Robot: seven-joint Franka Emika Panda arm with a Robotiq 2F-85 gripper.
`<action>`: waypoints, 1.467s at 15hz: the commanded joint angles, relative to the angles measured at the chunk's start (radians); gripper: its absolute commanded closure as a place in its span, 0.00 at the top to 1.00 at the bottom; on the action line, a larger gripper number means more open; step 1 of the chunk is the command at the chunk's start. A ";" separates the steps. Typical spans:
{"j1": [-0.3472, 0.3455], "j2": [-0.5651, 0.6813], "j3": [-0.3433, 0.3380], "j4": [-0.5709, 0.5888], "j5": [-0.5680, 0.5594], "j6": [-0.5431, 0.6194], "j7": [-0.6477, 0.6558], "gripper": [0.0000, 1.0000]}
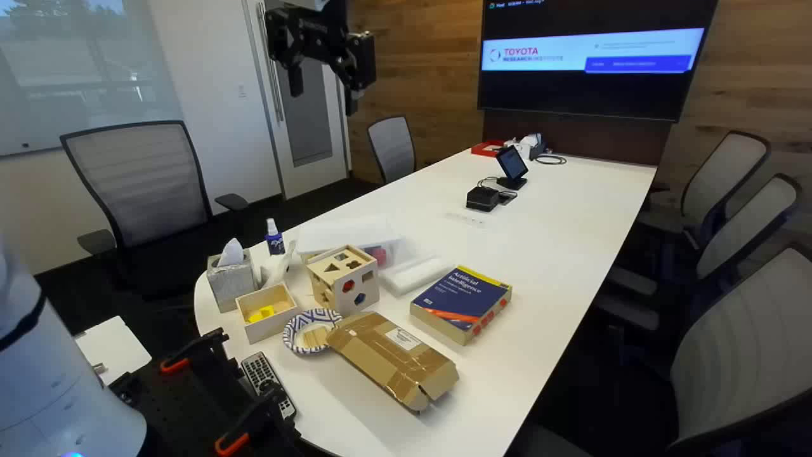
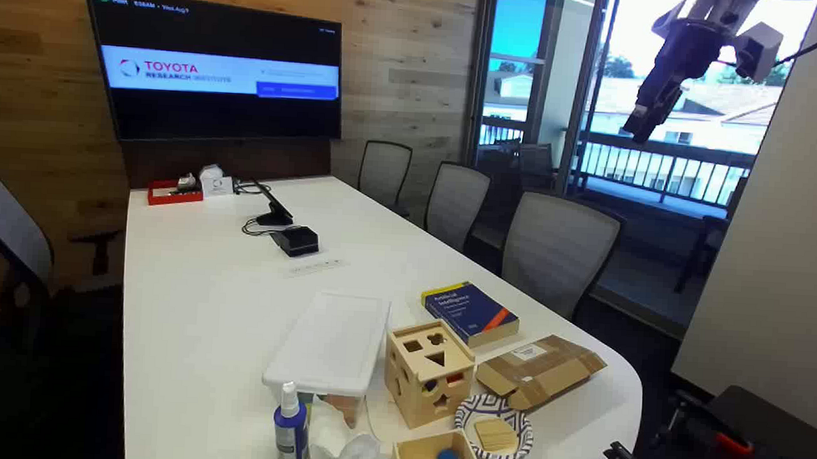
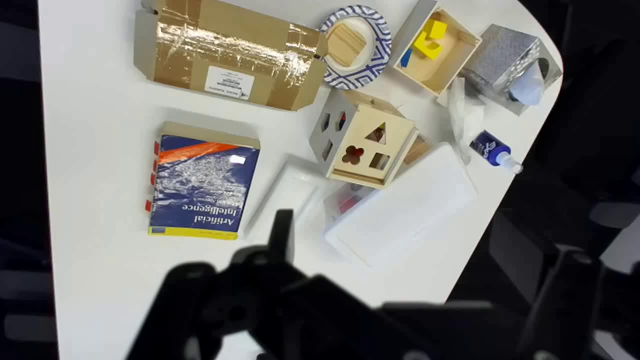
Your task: Open the brown box.
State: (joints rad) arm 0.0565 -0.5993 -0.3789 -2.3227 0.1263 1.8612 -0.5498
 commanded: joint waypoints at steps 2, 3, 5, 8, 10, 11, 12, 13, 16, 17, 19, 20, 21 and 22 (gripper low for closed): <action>-0.037 0.012 0.023 -0.012 0.020 0.016 -0.015 1.00; -0.041 0.015 0.020 -0.025 0.026 0.034 -0.017 1.00; -0.051 0.037 0.013 -0.065 0.036 0.101 -0.014 1.00; -0.063 0.090 0.009 -0.140 0.063 0.250 -0.011 1.00; -0.070 0.133 0.015 -0.202 0.080 0.384 -0.005 1.00; -0.070 0.156 0.019 -0.234 0.088 0.455 -0.002 1.00; -0.068 0.178 0.019 -0.268 0.100 0.527 0.000 1.00; -0.063 0.205 0.016 -0.297 0.114 0.595 -0.002 1.00; -0.054 0.262 0.007 -0.394 0.162 0.761 -0.003 1.00; -0.051 0.279 0.004 -0.427 0.182 0.808 -0.002 1.00; -0.033 0.310 -0.013 -0.484 0.244 0.887 -0.020 1.00; -0.004 0.329 -0.040 -0.506 0.294 0.919 -0.046 1.00; 0.025 0.386 -0.061 -0.468 0.376 0.926 -0.094 1.00; 0.052 0.399 -0.081 -0.482 0.444 0.945 -0.134 1.00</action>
State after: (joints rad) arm 0.0333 -0.2692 -0.4034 -2.8048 0.4119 2.7427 -0.5853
